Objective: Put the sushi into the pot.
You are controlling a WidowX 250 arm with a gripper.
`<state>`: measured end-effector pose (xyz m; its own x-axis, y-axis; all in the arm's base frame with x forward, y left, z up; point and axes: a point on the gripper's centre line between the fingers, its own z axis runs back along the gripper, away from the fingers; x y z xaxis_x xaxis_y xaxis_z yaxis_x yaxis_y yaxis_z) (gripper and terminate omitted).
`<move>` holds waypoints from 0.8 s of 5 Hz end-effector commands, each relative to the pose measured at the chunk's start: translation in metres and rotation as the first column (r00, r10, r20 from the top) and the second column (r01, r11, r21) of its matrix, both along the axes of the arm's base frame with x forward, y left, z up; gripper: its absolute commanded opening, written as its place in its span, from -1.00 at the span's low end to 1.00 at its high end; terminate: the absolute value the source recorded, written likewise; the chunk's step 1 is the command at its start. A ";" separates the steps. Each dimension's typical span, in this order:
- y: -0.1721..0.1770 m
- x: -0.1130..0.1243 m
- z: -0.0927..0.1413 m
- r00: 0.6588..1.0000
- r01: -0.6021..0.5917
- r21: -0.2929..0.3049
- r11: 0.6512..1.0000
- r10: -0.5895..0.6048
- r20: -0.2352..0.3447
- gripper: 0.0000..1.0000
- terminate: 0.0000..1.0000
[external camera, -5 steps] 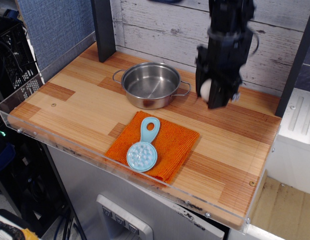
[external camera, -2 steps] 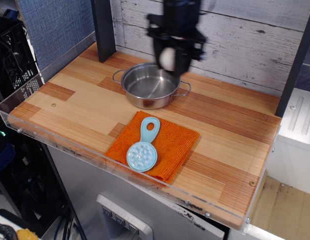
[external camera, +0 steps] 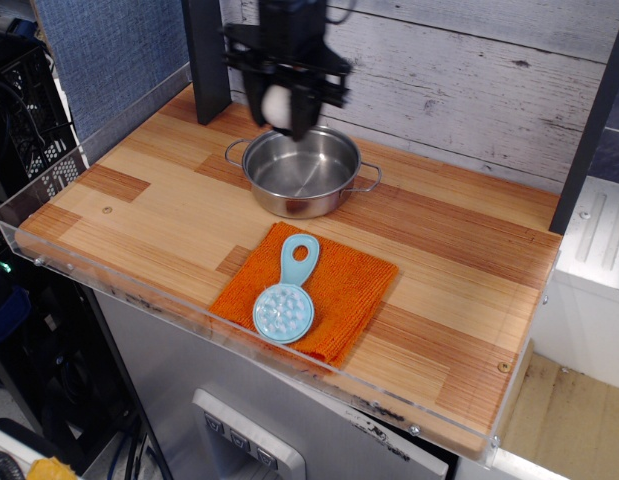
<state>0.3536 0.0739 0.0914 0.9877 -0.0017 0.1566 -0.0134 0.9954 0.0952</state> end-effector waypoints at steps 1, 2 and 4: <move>0.008 0.002 0.028 0.994 -0.062 0.000 0.998 0.062 0.092 -1.00 -1.00; 0.008 0.005 0.027 0.995 -0.064 -0.039 0.997 0.067 0.069 -1.00 -1.00; -0.006 0.004 0.035 0.999 0.007 -0.089 0.996 -0.003 0.044 1.00 -1.00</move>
